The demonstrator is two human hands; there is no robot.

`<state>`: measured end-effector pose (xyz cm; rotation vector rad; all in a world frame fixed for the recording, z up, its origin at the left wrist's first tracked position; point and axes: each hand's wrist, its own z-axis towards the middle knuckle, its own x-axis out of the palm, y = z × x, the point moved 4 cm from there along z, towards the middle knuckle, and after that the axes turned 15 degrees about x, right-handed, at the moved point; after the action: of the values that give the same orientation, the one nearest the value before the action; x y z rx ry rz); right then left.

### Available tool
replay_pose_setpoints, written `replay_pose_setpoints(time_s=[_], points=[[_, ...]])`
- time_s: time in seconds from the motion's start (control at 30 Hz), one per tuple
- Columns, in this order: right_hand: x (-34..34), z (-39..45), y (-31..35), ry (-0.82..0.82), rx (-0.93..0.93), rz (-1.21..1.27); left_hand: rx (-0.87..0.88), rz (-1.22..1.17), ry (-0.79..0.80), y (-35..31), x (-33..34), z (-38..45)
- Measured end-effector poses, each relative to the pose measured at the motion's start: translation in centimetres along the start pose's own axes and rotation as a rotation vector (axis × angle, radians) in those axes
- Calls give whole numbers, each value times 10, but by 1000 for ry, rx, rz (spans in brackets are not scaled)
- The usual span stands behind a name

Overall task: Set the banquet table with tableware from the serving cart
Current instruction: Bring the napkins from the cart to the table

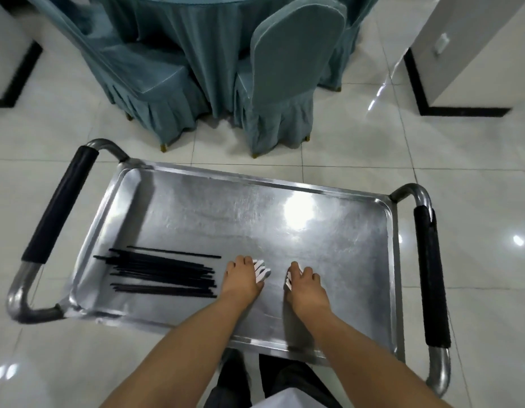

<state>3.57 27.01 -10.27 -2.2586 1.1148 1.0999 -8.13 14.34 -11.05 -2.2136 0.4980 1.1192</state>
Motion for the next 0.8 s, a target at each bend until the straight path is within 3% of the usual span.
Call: replay_pose_setpoints(time_s=[0.23,0.43,0.63,0.8], points=[[-15,-14,34,26,-90,42,-202,-209,-95,43,-26,-46],[-15,-44,90,149,-30,301,-373,-628,-288,96,-47,-121],[13,-128,166,499,-43,701,-457,-996,-566,153,-46,-238],[40,-226,234,683,-219,682,-563,-1114,-744,197,-38,-349]])
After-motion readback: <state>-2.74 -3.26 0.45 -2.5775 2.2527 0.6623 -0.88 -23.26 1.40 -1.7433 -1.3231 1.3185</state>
